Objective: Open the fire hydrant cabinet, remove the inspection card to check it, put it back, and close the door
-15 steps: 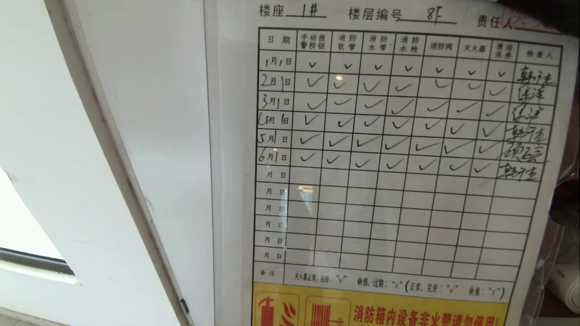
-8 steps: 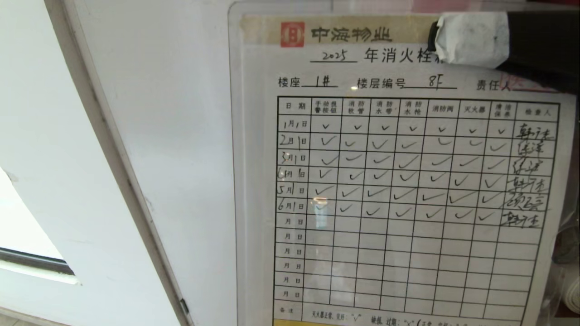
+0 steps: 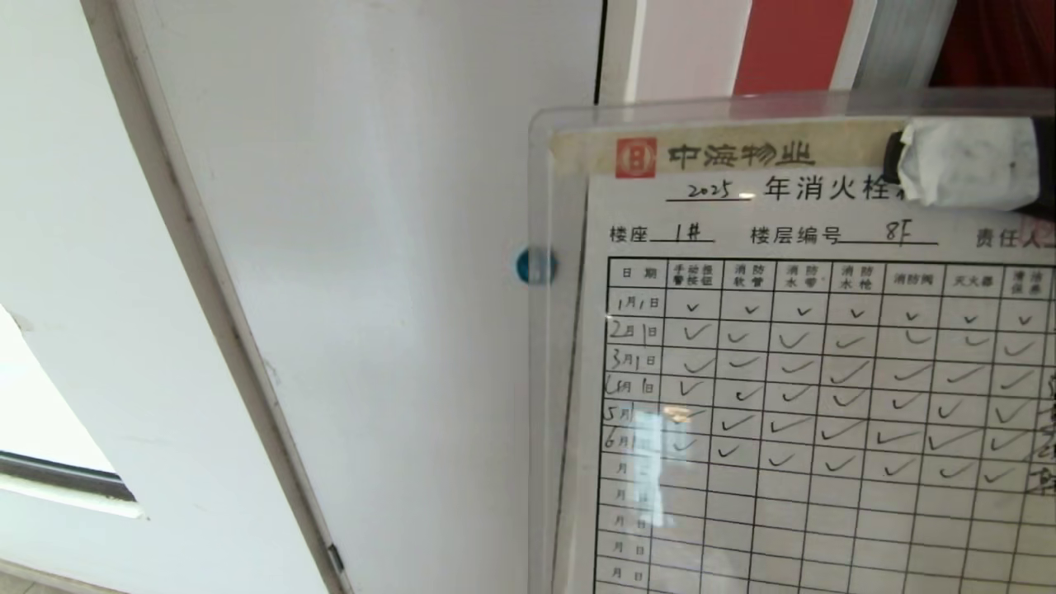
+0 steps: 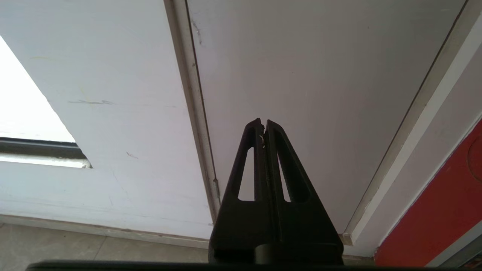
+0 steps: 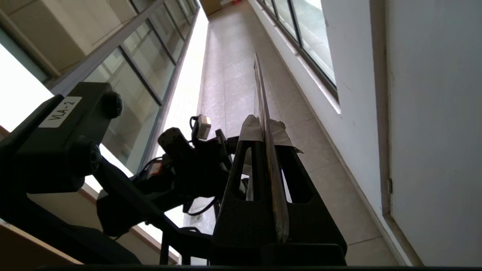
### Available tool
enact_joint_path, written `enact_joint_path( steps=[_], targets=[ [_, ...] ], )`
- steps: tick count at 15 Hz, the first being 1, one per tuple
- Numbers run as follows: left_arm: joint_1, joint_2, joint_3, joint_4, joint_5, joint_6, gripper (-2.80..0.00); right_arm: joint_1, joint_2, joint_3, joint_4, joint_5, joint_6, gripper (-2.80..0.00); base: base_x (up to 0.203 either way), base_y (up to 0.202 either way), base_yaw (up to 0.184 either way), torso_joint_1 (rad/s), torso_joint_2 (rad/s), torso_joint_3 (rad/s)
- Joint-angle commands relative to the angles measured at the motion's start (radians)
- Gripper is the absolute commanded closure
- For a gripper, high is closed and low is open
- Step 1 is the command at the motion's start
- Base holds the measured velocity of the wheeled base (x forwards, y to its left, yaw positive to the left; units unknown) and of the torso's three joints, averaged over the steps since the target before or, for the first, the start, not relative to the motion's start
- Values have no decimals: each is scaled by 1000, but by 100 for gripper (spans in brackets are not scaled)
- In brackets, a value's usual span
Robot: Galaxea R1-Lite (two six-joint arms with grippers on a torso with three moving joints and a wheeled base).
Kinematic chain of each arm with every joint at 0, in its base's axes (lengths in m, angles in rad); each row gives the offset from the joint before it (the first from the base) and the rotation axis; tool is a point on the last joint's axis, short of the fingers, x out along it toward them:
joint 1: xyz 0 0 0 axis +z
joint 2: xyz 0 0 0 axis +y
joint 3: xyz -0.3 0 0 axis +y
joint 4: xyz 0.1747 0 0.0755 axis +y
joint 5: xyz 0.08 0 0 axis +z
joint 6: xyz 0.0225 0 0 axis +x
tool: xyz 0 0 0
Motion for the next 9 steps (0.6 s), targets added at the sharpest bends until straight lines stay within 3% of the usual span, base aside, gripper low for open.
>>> enact_joint_path(
  steps=[1, 6, 9],
  targets=[
    [0, 1, 0, -1, -1, 0, 0, -2, -64, 42, 4, -24, -1, 0, 0, 0, 0, 0, 0, 0],
    [0, 1, 0, -1, 1, 0, 0, -3, -166, 83, 142, -217, -80, 0, 0, 0, 0, 0, 0, 0],
    [0, 1, 0, 0, 1, 0, 0, -4, -241, 114, 180, -291, -122, 0, 0, 0, 0, 0, 0, 0]
  ],
)
